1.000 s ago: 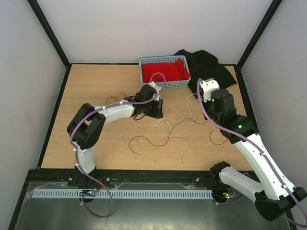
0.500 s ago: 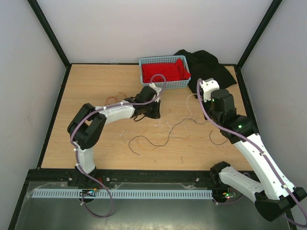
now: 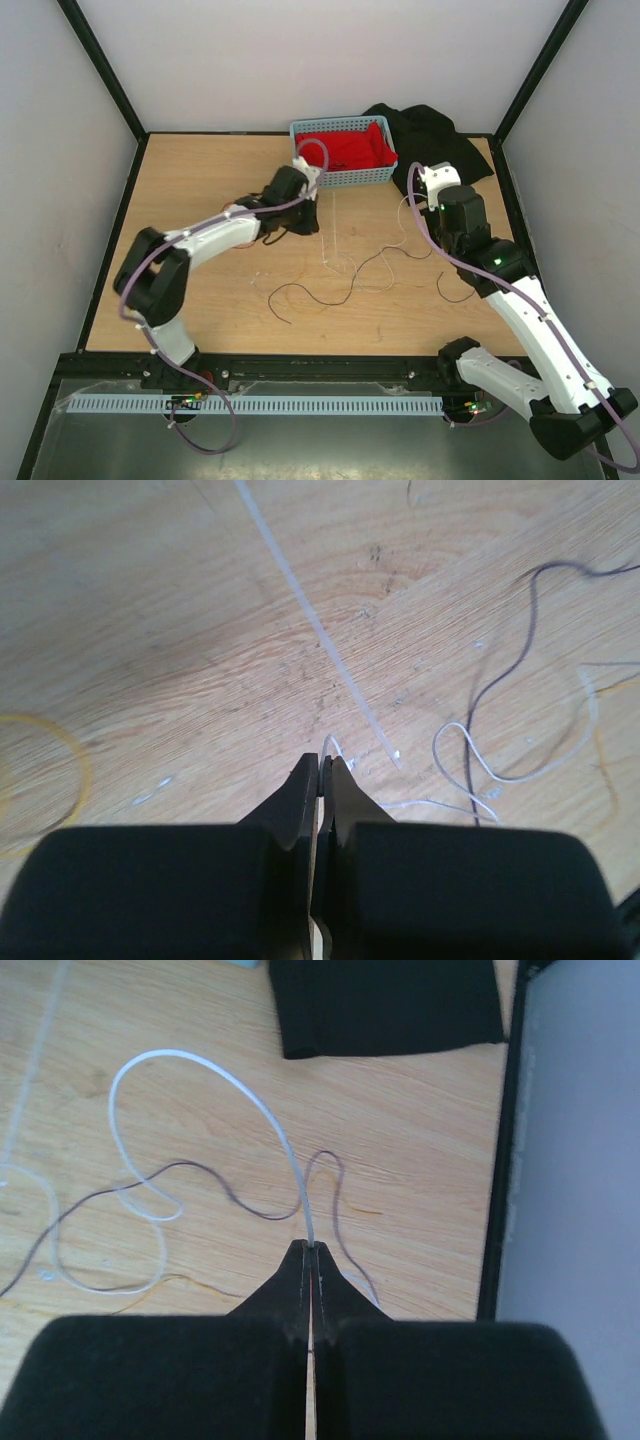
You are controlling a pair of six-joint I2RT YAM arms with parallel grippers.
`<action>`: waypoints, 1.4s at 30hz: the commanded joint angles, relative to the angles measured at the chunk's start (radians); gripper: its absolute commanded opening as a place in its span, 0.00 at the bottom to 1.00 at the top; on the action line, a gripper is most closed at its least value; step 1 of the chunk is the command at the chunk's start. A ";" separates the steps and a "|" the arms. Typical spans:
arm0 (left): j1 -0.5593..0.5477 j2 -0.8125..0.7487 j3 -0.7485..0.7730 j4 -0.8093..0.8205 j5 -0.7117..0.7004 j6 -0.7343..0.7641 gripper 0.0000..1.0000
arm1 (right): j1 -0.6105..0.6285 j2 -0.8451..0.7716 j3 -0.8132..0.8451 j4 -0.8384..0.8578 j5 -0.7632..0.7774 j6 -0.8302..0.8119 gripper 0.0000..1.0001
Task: Zip-tie the wires
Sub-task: Straighten the cable at the center of the board.
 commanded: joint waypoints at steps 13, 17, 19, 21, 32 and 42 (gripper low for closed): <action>0.406 -0.694 -0.220 -0.231 0.125 -0.018 0.00 | -0.411 0.199 0.086 0.067 0.309 -0.094 0.00; 0.508 -0.786 -0.328 -0.249 0.197 -0.041 0.00 | -0.674 0.252 0.120 0.091 0.195 -0.047 0.00; 0.524 -0.811 -0.372 -0.253 0.224 -0.048 0.00 | -0.761 0.274 0.119 0.098 0.152 -0.025 0.00; 0.525 -0.822 -0.410 -0.253 0.244 -0.058 0.00 | -0.838 0.296 0.108 0.107 0.123 -0.002 0.00; 0.452 -0.723 -0.541 -0.132 0.309 -0.137 0.00 | -0.920 0.381 0.023 0.160 0.035 0.112 0.00; 0.340 -0.581 -0.608 0.010 0.256 -0.203 0.00 | -0.920 0.479 -0.094 0.297 0.090 0.152 0.00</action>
